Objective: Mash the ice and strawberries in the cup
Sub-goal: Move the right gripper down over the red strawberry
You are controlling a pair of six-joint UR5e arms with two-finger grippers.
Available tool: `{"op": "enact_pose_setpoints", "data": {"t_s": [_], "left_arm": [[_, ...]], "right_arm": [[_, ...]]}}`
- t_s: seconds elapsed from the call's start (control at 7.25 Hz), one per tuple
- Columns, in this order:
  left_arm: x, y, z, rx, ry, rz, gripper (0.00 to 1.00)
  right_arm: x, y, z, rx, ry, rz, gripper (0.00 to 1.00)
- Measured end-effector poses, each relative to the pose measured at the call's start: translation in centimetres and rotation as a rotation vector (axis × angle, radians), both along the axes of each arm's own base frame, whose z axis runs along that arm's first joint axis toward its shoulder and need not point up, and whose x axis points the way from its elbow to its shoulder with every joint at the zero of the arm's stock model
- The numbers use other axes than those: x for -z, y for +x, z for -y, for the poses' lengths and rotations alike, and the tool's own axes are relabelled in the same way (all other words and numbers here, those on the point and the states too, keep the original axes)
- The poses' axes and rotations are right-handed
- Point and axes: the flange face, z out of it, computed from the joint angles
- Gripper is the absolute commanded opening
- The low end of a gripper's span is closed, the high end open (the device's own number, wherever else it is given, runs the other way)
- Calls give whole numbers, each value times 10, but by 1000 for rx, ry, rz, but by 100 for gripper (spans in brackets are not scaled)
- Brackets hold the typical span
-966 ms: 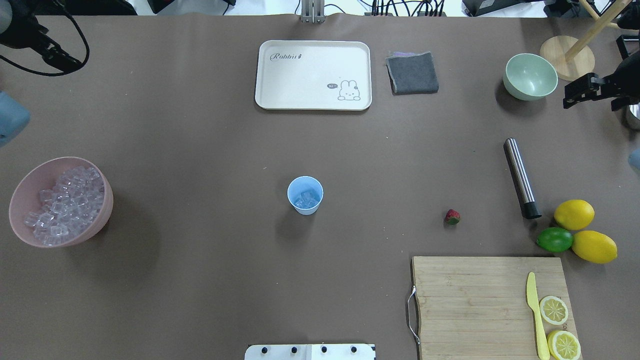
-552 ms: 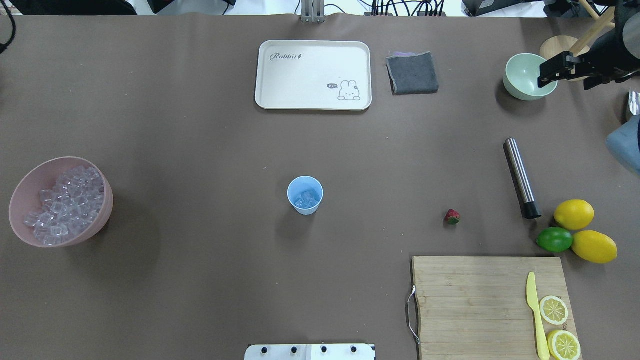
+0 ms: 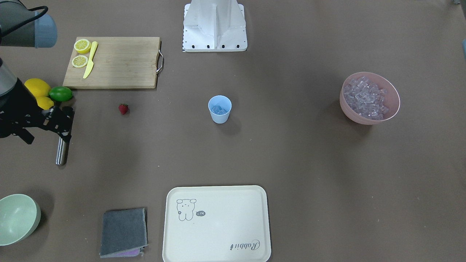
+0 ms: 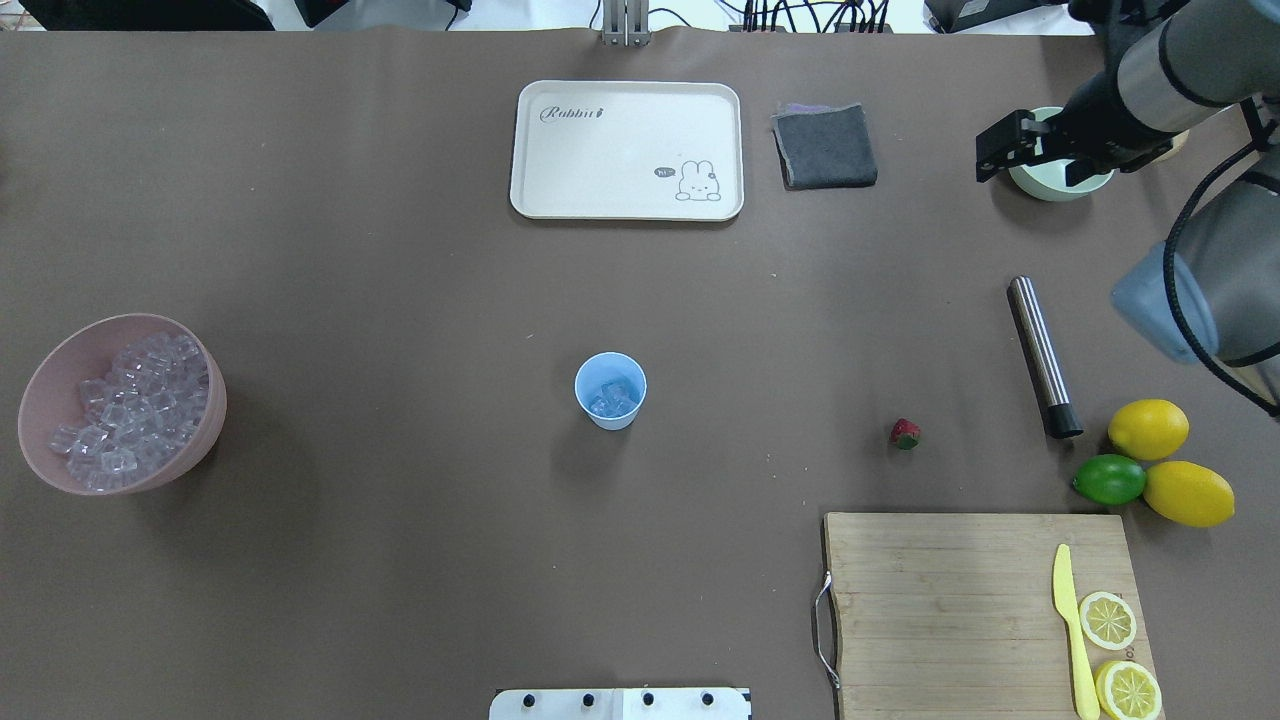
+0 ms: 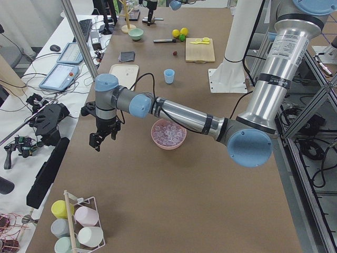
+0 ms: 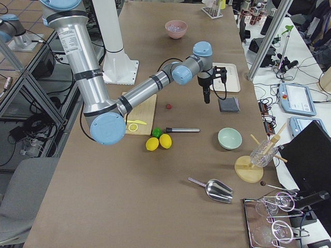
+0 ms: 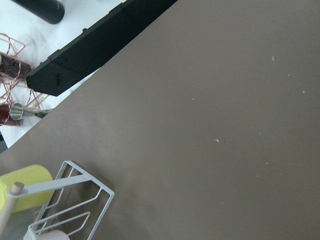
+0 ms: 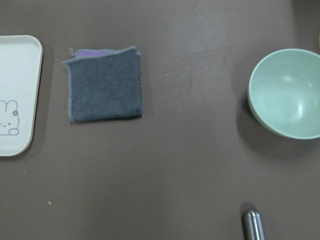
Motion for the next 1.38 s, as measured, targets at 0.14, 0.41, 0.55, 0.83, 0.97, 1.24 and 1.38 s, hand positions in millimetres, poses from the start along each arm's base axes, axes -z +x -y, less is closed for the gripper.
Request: {"op": "enact_pose_setpoints", "data": {"t_s": [0.14,0.41,0.55,0.83,0.97,1.24,1.38], "left_arm": [[-1,-1,0,5,-5,-1,98],[0,-8,0,16,-6,-1,98],[0,-10,0,21,-6,-2,98],[4,-11,-2,12,1,-20,98],[5,-8,-3,0,-1,-51,98],[1,-6,-7,-11,-1,-78,98],[1,-6,-8,-13,6,-81,98]], "right_arm": [[4,-23,-10,23,-13,9,100],[5,-62,-32,40,-75,26,100],[0,-78,-43,49,-103,24,100],[-18,-108,-65,93,-140,-2,100],[-28,-121,-77,115,-151,-22,100],[-46,-149,-102,158,-167,-60,100],[-52,-162,-113,179,-173,-75,100]]}}
